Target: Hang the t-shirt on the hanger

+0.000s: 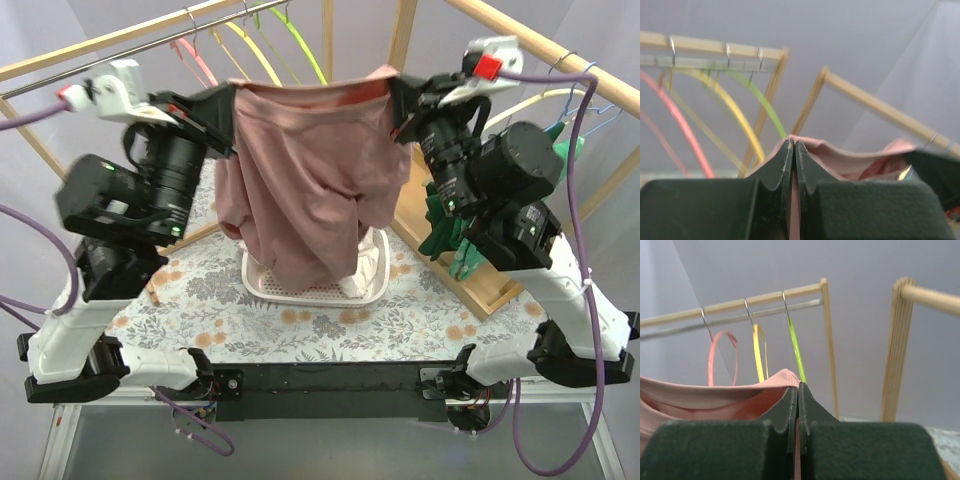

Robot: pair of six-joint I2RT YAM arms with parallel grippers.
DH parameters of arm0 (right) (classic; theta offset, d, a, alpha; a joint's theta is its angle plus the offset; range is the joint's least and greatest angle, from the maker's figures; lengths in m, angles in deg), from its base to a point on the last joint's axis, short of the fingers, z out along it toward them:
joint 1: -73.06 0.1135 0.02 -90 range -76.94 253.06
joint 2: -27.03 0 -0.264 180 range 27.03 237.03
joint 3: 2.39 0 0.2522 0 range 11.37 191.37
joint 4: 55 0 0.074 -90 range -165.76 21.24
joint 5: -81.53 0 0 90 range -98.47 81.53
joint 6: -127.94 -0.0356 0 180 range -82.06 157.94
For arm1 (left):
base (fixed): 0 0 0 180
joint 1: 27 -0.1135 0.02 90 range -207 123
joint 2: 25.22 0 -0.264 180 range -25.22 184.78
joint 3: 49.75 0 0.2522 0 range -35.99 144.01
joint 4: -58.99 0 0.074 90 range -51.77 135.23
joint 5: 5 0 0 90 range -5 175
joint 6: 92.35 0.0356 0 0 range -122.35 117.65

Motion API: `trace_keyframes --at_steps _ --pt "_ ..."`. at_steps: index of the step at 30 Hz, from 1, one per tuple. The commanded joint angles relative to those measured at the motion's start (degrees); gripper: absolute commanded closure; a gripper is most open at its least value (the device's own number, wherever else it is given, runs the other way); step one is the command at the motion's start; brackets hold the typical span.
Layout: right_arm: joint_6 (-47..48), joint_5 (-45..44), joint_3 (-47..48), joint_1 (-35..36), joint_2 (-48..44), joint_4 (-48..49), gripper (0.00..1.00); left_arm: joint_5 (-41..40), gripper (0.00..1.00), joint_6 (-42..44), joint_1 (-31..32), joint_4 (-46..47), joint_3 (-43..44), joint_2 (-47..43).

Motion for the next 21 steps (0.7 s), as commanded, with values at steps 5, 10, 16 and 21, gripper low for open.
trace_keyframes --at_steps 5,10,16,21 --pt "-22.3 4.3 -42.9 -0.3 -12.3 -5.8 0.99 -7.1 1.00 -29.6 -0.4 -16.7 -42.3 -17.2" --pt "-31.4 10.8 -56.9 -2.6 -11.1 -8.8 0.99 -1.8 1.00 -50.3 -0.5 -25.4 -63.0 -26.0" --pt "-34.4 12.9 -60.9 -3.3 -7.6 -9.4 0.99 1.7 0.64 -54.4 -0.5 -28.3 -65.8 -29.8" --pt "-33.1 12.0 -59.5 -3.5 -6.3 -9.5 0.99 1.0 0.51 -47.2 -0.5 -29.0 -56.3 -33.2"
